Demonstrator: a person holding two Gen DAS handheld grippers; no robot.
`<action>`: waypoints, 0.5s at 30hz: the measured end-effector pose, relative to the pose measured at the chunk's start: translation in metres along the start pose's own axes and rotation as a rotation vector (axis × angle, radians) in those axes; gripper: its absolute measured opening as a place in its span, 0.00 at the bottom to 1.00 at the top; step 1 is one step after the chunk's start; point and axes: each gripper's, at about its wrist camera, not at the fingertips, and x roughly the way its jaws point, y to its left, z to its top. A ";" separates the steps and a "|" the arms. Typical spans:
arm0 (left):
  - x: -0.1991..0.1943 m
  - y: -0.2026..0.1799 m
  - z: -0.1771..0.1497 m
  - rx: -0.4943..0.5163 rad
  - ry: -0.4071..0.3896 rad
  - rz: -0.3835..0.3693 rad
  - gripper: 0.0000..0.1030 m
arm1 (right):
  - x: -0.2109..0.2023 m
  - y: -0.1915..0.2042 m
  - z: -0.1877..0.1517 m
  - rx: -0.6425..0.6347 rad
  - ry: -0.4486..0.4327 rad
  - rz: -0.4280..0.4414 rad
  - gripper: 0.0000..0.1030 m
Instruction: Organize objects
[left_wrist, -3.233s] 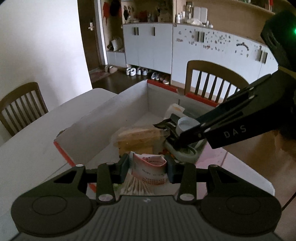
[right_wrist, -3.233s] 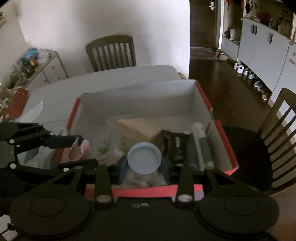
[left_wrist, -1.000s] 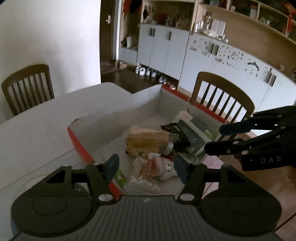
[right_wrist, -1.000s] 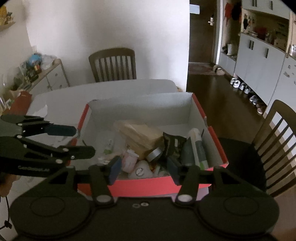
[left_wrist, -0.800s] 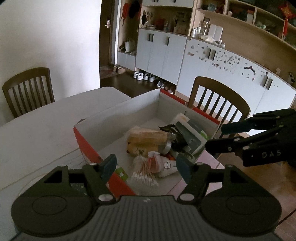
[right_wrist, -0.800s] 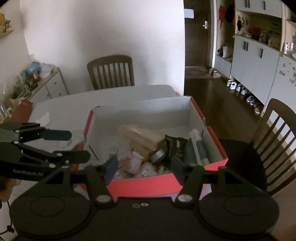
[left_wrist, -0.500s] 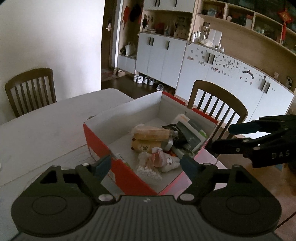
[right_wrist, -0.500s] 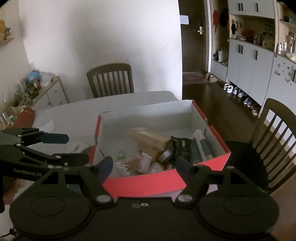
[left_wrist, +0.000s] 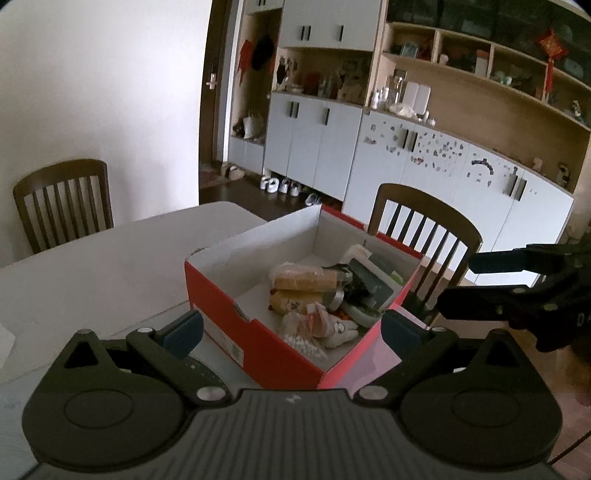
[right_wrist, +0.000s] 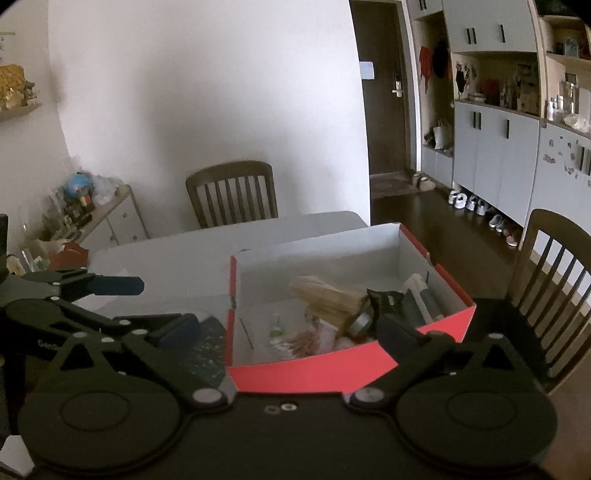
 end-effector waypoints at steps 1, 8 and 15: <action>-0.002 0.000 0.000 0.003 -0.001 0.000 1.00 | -0.002 0.002 -0.001 0.004 0.000 -0.003 1.00; -0.012 0.001 -0.003 -0.011 -0.010 -0.014 1.00 | -0.007 0.010 -0.007 0.017 0.002 -0.019 1.00; -0.016 -0.001 -0.008 -0.009 -0.017 -0.027 1.00 | -0.010 0.010 -0.013 0.045 0.001 -0.031 1.00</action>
